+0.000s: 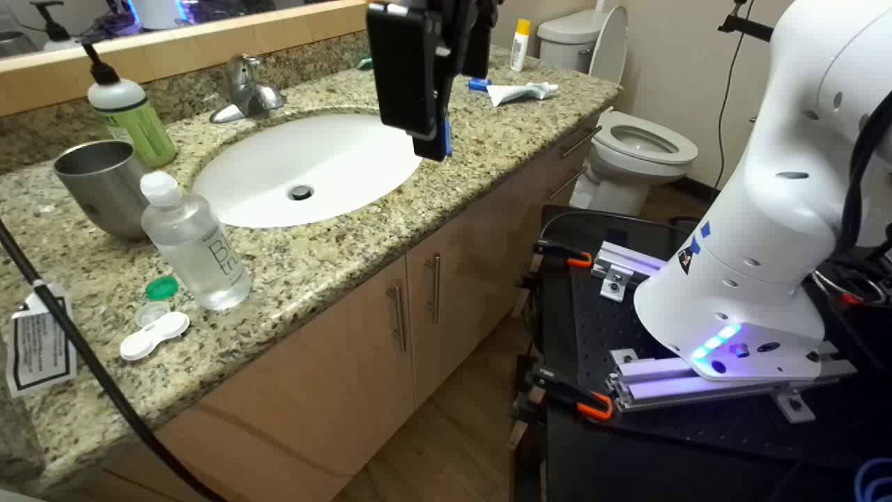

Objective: Move the toothpaste to the front right side of the counter

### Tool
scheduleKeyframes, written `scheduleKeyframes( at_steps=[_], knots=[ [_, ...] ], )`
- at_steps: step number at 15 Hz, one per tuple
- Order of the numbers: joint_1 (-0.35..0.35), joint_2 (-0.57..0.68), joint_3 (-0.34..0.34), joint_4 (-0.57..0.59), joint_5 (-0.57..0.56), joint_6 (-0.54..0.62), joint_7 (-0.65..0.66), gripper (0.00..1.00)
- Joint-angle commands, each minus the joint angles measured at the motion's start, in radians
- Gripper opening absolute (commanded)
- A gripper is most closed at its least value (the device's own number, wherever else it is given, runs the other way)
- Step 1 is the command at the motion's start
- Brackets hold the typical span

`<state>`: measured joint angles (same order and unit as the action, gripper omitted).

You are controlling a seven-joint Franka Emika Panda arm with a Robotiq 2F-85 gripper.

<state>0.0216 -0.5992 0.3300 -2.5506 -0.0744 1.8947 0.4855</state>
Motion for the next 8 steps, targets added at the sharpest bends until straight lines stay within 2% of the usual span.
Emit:
scheduleKeyframes(
  at_steps=[1,3,4,5,8],
  knots=[
    [0.019,0.004,-0.017,0.001,-0.010,-0.002,0.009,1.00],
    [0.019,0.004,-0.017,0.001,-0.010,-0.002,0.009,1.00],
    [-0.025,0.050,-0.026,0.021,-0.020,0.026,0.059,1.00],
    [-0.051,0.069,-0.054,0.030,-0.010,0.030,0.084,1.00],
    [-0.129,0.030,-0.196,-0.010,-0.035,0.048,0.062,1.00]
  ],
)
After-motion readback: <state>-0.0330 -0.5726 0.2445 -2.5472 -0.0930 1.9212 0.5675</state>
